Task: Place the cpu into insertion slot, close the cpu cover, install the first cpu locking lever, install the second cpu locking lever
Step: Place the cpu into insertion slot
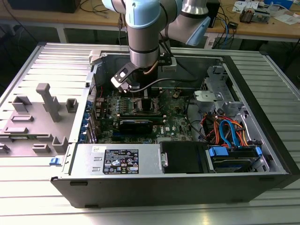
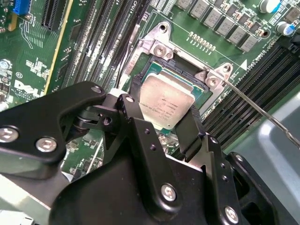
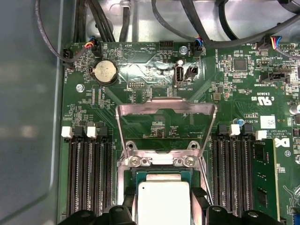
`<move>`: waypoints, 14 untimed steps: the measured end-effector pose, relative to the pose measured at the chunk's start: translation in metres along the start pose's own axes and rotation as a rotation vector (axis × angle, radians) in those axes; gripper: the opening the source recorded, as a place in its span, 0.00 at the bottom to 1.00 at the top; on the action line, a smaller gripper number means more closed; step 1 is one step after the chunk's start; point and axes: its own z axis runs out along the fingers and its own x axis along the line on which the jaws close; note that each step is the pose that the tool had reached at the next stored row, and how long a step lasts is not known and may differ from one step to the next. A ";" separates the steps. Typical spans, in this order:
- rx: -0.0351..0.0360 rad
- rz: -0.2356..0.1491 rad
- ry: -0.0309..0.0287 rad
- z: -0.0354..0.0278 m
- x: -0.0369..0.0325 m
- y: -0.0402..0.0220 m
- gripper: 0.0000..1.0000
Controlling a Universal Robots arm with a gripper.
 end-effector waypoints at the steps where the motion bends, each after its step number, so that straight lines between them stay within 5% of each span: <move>1: 0.0002 0.000 -0.0007 0.0004 -0.0001 -0.0001 0.54; 14: -0.0004 0.000 0.0011 0.0011 0.0002 -0.0006 0.54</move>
